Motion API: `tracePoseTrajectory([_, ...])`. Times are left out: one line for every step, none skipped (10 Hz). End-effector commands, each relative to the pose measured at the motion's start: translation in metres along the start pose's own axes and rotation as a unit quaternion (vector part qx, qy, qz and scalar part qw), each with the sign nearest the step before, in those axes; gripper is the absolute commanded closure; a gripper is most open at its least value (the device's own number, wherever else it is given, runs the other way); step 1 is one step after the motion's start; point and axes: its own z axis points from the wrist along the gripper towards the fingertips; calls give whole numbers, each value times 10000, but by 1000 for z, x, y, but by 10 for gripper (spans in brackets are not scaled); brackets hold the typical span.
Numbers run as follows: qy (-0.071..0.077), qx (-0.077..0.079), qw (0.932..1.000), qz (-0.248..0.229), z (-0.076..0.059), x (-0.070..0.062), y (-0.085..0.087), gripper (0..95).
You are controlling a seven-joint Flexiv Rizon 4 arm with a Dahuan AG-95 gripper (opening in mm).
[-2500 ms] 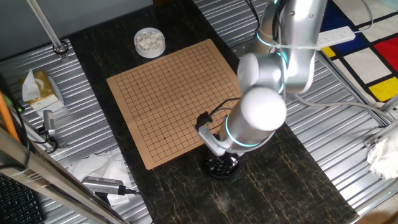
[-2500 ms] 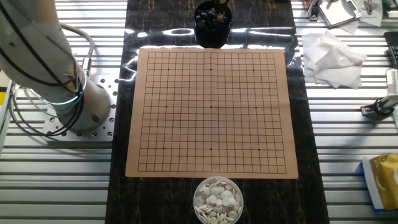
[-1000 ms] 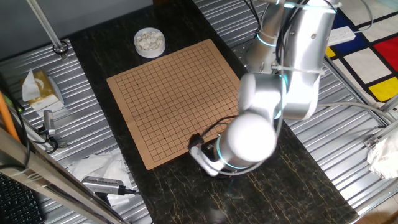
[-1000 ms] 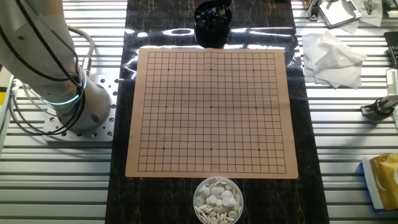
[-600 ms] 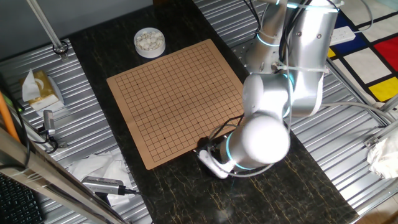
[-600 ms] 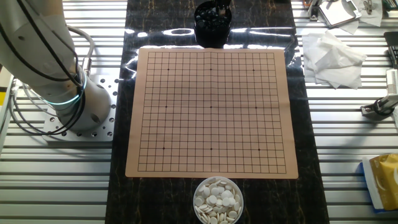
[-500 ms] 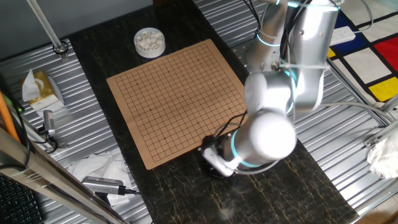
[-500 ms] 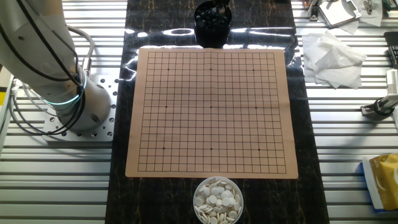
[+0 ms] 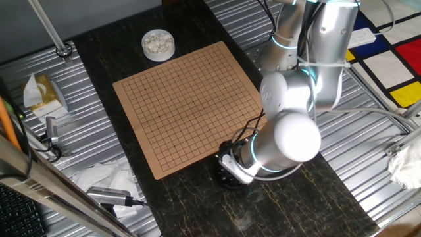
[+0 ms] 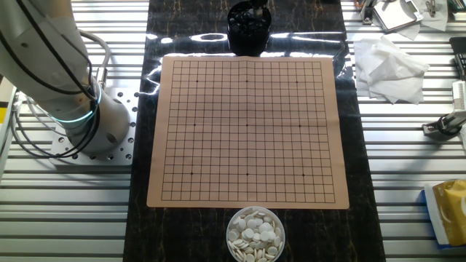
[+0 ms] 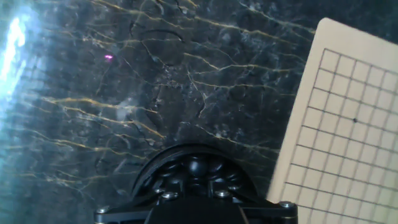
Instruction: Play the first move as black on the 3-4 point in the upper right corner of the Go board
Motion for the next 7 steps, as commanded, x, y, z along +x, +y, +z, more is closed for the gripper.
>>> tracePoseTrajectory([-18,50,10000,2,-1,1,0,760])
tracePoseTrajectory([-26,83,10000,-28,-1,1,0,760])
tracePoseTrajectory([-45,121,9999,-72,-1,1,0,950])
tracePoseTrajectory([-52,158,9997,-167,-1,1,0,950])
tracePoseTrajectory([-53,153,9997,-203,-1,1,0,950])
tracePoseTrajectory([-56,150,9997,-178,-1,1,0,950])
tracePoseTrajectory([-51,172,9997,-184,-1,1,0,950])
